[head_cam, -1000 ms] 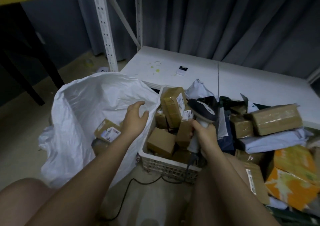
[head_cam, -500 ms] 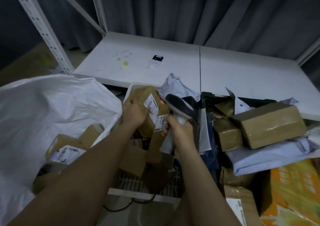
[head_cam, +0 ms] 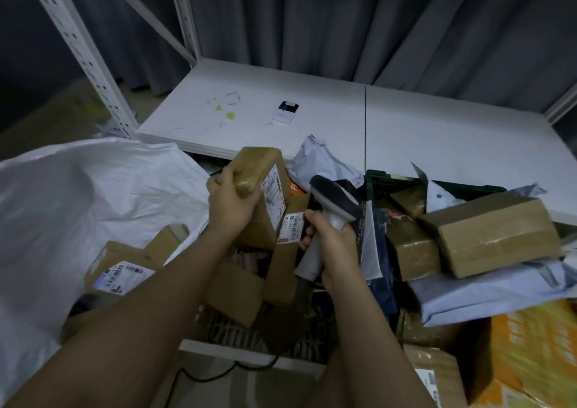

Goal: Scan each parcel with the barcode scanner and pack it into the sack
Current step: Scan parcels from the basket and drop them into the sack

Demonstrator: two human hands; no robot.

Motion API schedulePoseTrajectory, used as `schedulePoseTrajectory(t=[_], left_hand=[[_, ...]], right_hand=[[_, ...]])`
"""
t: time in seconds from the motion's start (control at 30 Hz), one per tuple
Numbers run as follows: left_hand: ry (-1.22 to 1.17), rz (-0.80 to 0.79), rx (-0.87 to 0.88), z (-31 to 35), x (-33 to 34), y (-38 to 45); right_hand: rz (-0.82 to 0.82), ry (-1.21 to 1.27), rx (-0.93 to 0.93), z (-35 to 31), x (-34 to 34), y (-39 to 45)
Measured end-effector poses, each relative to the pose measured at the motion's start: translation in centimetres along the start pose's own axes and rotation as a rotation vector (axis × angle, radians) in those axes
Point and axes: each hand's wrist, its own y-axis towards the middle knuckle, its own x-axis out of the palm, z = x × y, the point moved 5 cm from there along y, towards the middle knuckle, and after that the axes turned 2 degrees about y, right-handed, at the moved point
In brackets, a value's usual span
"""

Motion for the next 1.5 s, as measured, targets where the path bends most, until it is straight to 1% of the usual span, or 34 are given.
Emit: schedulePoseTrajectory(t=[0.13, 0.2, 0.27, 0.33, 0.4, 0.43, 0.5, 0.57, 0.6, 0.67, 0.77, 0.83, 0.9, 1.0, 1.07, 1.13, 1.23, 1.3, 1.4, 1.43, 1.5], left_hand=[[-0.174, 0.166, 0.106, 1.9, -7.5, -2.1], [-0.279, 0.202, 0.109, 2.3, -11.5, -3.8], [-0.379, 0.169, 0.069, 1.9, -14.7, -5.6], [-0.446, 0.074, 0.027, 0.8, -17.0, -7.3], [-0.438, -0.024, -0.004, -0.7, -18.9, -9.1], [-0.420, -0.054, -0.016, -1.3, -19.7, -10.1], [-0.427, -0.057, -0.051, -2.5, -21.2, -12.0], [-0.486, 0.026, -0.102, -3.4, -22.5, -13.8], [-0.501, 0.098, -0.134, -4.0, -23.1, -14.6], [-0.513, 0.191, -0.222, -5.4, -23.6, -16.1], [-0.583, 0.186, -0.273, -6.8, -23.7, -17.9], [-0.635, 0.110, -0.267, -7.4, -23.5, -18.7], [-0.683, -0.024, -0.264, -7.6, -23.4, -19.5], [-0.641, -0.213, -0.209, -7.9, -23.8, -20.2], [-0.591, -0.255, -0.188, -8.2, -24.0, -20.3], [-0.562, -0.201, -0.189, -8.4, -24.2, -20.1], [-0.566, -0.080, -0.144, -8.6, -24.7, -19.4], [-0.593, -0.045, -0.117, -8.4, -25.0, -18.9], [-0.624, -0.029, -0.079, -7.7, -25.2, -18.1], [-0.630, -0.024, -0.071, -7.6, -25.2, -18.0], [-0.640, -0.012, -0.067, -7.4, -25.1, -17.7]], right_hand=[[0.037, 0.012, -0.030, -0.6, -0.4, -1.4], [0.024, -0.012, -0.068, -0.8, 0.0, -2.6], [0.016, -0.079, -0.123, -0.7, 0.6, -4.0], [0.017, -0.139, -0.201, -0.8, 1.4, -5.9], [-0.009, -0.205, -0.268, -1.0, 2.5, -8.2], [-0.042, -0.239, -0.289, -1.0, 3.2, -9.4], [-0.176, -0.302, -0.339, -0.8, 4.8, -12.1], [-0.313, -0.386, -0.353, 0.3, 6.1, -14.7], [-0.339, -0.423, -0.348, 1.2, 6.4, -15.3], [-0.322, -0.452, -0.345, 2.9, 6.8, -16.5], [-0.243, -0.417, -0.338, 5.0, 7.4, -17.5], [-0.214, -0.378, -0.336, 5.6, 7.8, -18.1], [-0.185, -0.372, -0.323, 5.7, 7.8, -18.2], [-0.170, -0.397, -0.340, 5.5, 7.6, -18.2], [-0.187, -0.408, -0.361, 5.2, 7.7, -18.3], [-0.223, -0.417, -0.392, 4.6, 8.2, -19.1], [-0.223, -0.356, -0.406, 3.4, 8.4, -20.5], [-0.325, -0.365, -0.376, 3.0, 8.5, -21.7], [-0.522, -0.519, -0.314, 3.5, 8.7, -23.7], [-0.555, -0.533, -0.321, 3.6, 8.8, -24.3], [-0.546, -0.542, -0.360, 3.9, 8.6, -25.1]])
